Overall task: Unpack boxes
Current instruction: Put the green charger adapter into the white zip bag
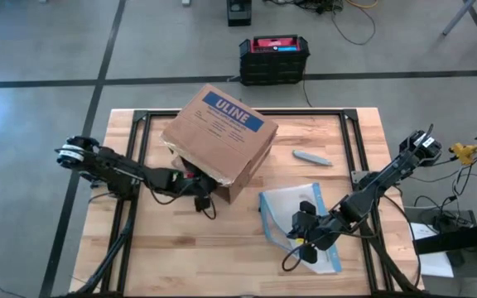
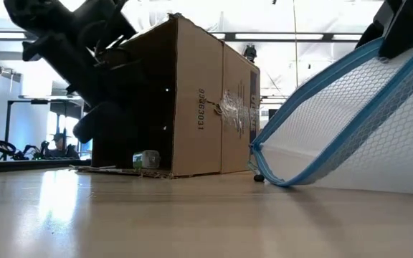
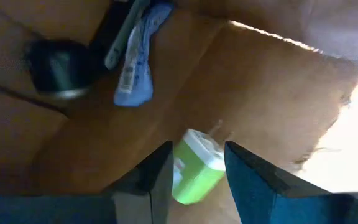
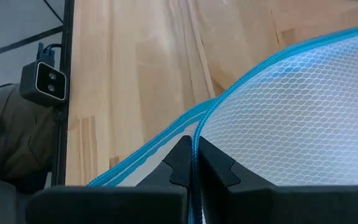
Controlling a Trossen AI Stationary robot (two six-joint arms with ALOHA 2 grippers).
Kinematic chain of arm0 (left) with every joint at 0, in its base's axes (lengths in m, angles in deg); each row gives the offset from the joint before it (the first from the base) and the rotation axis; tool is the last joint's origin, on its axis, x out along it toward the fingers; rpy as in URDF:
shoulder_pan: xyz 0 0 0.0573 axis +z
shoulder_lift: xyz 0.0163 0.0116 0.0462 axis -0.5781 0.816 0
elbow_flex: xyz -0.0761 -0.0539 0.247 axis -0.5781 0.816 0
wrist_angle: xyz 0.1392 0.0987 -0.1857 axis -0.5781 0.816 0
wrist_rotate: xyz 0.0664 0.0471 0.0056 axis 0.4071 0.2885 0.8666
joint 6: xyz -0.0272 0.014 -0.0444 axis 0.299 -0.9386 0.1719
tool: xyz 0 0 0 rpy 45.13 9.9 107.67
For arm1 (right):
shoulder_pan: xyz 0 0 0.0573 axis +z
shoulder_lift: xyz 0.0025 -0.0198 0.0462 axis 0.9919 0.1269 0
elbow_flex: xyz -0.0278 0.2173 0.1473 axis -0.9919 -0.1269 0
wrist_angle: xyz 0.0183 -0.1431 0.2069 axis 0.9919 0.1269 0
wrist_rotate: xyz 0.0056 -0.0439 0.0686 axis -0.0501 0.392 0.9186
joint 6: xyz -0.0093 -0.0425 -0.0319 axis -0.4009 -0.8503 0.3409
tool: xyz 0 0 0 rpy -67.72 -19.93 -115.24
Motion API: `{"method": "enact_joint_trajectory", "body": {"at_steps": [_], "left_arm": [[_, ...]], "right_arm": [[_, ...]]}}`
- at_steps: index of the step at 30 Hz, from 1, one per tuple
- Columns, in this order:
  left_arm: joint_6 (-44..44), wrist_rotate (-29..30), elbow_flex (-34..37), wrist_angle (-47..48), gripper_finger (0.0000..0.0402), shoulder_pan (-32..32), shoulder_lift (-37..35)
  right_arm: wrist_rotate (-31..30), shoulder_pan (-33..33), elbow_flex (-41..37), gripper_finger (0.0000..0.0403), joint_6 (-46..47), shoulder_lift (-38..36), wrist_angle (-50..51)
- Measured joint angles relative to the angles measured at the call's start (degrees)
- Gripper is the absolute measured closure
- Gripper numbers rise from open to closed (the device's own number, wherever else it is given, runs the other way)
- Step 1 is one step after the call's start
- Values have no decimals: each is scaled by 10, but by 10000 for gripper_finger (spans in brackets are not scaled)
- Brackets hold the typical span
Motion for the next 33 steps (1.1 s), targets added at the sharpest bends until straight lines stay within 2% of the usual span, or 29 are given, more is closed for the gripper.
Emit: {"method": "enact_joint_trajectory", "body": {"at_steps": [6, 15, 18, 22, 28, 33], "left_arm": [[-83, -53, -31, 35, 246, 36, 12], [-97, -58, -81, 63, 221, 105, 17], [-85, -62, -82, 60, 226, 131, 17], [-40, -109, -74, 54, 242, 154, 33], [-25, -147, -66, 6, 268, 145, 92], [-31, -149, -71, 8, 281, 123, 114]], "right_arm": [[-10, 0, 0, 403, 4, 0, 0], [-30, 0, 0, 403, 21, 0, -1], [-30, 0, 0, 403, 21, 0, -1], [-36, 0, 0, 403, 21, 0, -1], [-45, 0, 0, 403, 21, 6, -4], [-45, 1, 0, 403, 33, 14, -4]]}}
